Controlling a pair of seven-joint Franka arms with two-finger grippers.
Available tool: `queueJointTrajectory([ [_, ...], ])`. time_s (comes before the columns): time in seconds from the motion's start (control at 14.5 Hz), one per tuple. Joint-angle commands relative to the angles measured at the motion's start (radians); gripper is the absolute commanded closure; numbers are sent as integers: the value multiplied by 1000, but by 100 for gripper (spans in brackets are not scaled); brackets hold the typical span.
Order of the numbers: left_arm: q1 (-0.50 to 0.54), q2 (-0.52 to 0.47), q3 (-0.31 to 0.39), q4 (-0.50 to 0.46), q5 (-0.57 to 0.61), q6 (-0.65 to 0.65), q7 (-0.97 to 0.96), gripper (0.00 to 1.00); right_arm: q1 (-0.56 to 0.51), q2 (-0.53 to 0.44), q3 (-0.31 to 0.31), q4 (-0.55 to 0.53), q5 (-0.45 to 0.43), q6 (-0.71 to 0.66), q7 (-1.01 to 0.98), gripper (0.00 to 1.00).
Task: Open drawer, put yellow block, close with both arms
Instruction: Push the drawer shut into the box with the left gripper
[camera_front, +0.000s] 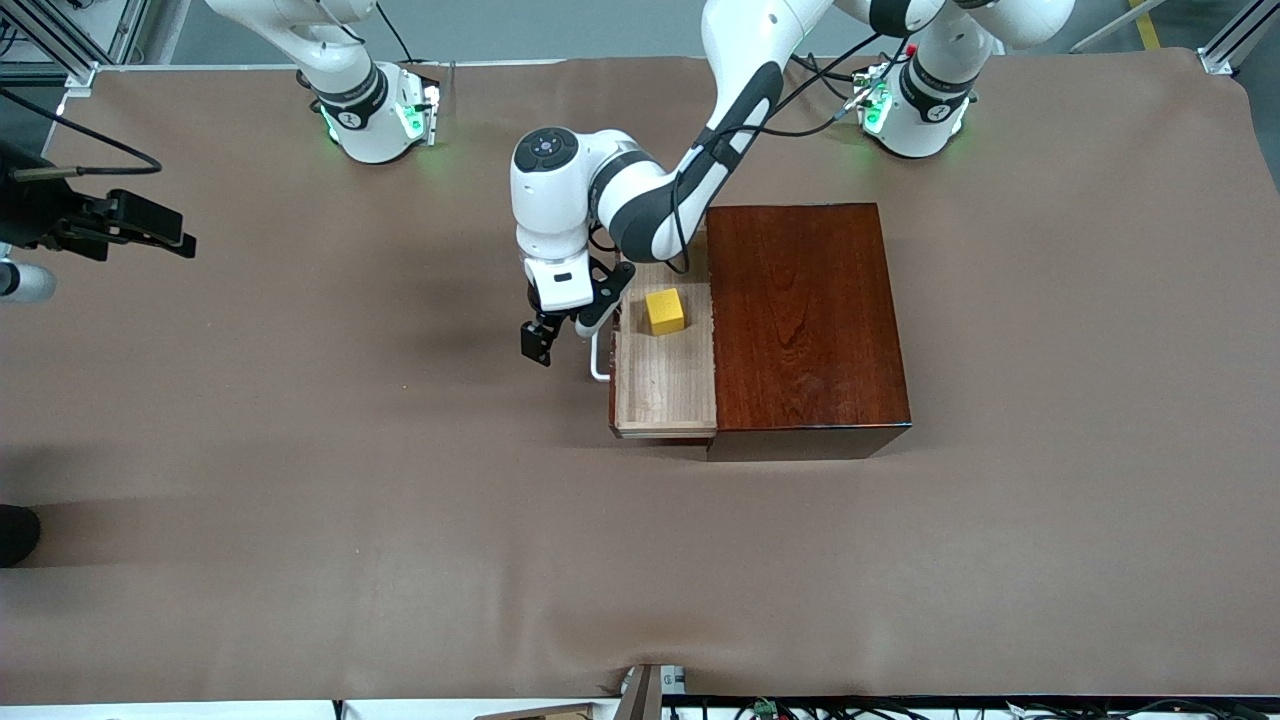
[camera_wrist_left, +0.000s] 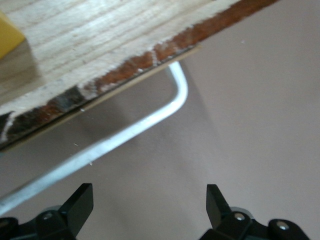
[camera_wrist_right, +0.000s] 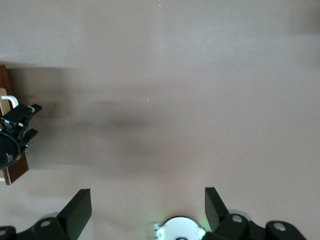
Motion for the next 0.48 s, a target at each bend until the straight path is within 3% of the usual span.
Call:
queueJointTrajectory([
  [0.0, -9, 14, 11, 34, 17, -56, -29, 0, -17, -145, 15, -199, -10, 74, -63, 0],
  [0.21, -2, 10, 11, 34, 15, -77, -23, 0, -11, -261, 18, -371, -14, 169, -130, 0],
  [0.41, 5, 3, 12, 34, 17, -129, 1, 0, -14, -256, 19, -363, -16, 169, -195, 0],
])
